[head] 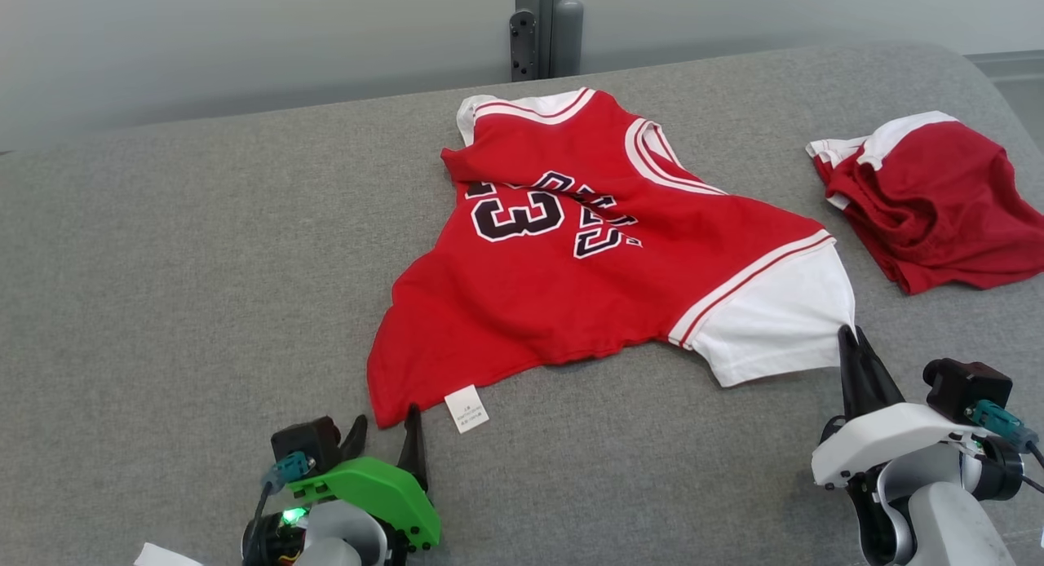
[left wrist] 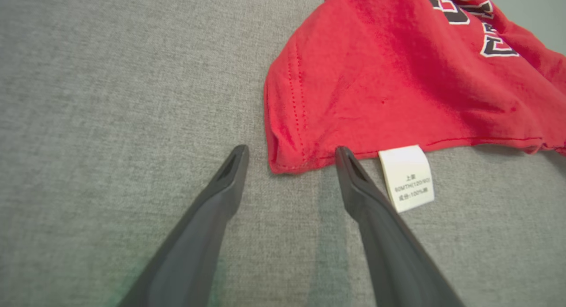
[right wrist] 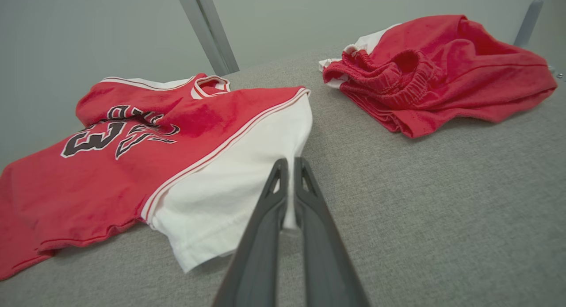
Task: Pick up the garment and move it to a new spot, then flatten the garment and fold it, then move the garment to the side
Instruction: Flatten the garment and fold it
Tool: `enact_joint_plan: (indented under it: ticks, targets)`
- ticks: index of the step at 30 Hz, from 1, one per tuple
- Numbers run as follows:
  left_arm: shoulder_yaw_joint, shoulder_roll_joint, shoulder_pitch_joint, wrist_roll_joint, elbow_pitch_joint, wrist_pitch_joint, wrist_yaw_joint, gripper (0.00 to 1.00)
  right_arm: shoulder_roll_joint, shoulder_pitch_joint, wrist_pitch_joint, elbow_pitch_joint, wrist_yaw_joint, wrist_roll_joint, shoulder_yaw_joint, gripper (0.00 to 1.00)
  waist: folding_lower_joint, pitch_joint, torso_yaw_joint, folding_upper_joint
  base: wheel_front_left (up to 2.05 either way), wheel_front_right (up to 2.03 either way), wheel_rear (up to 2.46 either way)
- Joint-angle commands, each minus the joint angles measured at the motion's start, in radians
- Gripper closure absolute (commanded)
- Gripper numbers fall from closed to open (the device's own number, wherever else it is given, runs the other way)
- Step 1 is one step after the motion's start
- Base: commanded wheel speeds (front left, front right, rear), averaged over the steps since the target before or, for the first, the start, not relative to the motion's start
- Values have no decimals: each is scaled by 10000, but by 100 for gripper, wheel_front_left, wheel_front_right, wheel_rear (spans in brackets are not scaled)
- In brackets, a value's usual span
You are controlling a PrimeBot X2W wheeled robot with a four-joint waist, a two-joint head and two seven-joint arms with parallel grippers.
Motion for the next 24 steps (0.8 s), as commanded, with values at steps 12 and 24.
enact_joint_plan:
  ticks: [12,24]
  targets:
    - [-880,22,-707,-917,1023,-365,-1,100,-36,101,-86,26,-10,88,180,100,0,-109,-144,-1,0,0,0]
    - [401,196,-752,-849,-841,-1183,-544,100,-242,-176,-101,-1105,-9,1220,682,100,0,-726,-2,-1,0,0,0]
